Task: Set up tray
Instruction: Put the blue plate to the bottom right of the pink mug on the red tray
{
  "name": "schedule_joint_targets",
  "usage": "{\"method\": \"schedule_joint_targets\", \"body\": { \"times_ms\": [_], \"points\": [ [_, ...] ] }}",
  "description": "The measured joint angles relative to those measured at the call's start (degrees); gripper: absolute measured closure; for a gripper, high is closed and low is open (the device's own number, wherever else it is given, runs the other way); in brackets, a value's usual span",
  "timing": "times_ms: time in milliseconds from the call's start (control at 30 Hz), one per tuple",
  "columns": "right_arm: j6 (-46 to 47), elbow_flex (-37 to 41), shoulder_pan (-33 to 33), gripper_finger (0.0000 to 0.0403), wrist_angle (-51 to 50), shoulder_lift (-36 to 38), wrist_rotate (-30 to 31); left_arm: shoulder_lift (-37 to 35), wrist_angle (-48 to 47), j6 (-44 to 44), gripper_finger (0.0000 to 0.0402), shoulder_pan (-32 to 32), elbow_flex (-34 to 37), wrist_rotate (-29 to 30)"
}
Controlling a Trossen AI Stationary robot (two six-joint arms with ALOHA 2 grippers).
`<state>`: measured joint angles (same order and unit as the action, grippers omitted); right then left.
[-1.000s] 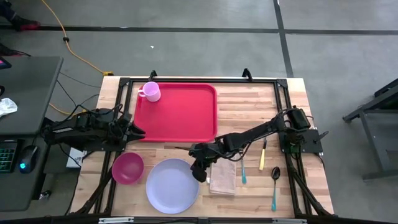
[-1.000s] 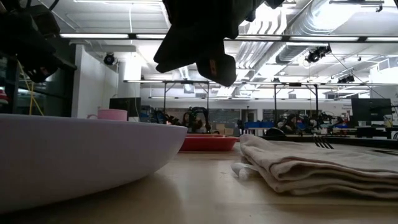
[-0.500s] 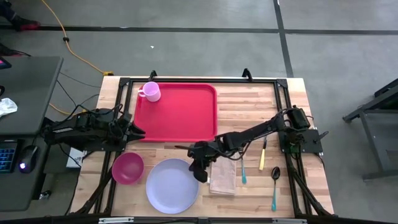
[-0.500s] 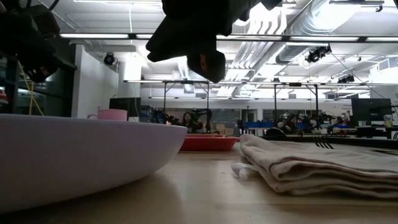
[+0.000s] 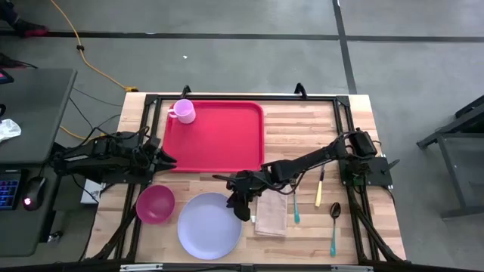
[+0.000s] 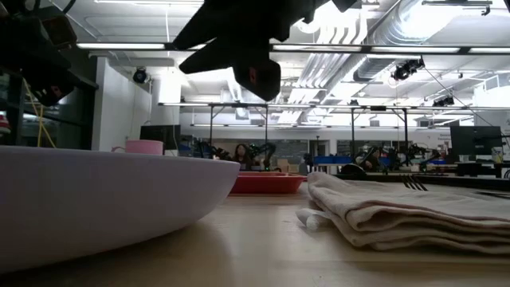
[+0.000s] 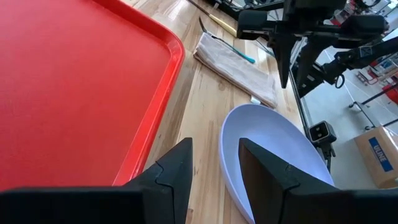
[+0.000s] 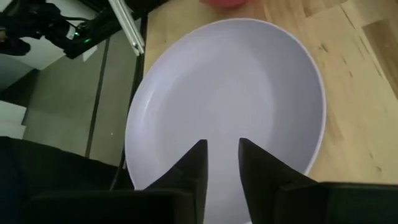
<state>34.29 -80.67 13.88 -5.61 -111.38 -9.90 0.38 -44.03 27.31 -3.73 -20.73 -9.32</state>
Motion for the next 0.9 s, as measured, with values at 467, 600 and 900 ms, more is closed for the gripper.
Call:
{"method": "schedule_joint_targets", "body": {
  "times_ms": [467,600,900],
  "points": [
    [-8.6,-22.8,1.6,0.0301,-23.7,-8.2,5.0,0.0,-0.2,0.0,0.0240,0.0,0.0,-0.1],
    [-9.9,-33.7,1.9,0.0301,-34.8,-15.1,6.0,0.0,-0.2,0.0,0.0240,0.0,0.0,-0.2],
    [-9.8,-45.0,1.2,0.0301,-45.1,-23.4,6.1,0.0,-0.1,-0.8,0.0240,0.0,0.0,-0.2]
  ]
}}
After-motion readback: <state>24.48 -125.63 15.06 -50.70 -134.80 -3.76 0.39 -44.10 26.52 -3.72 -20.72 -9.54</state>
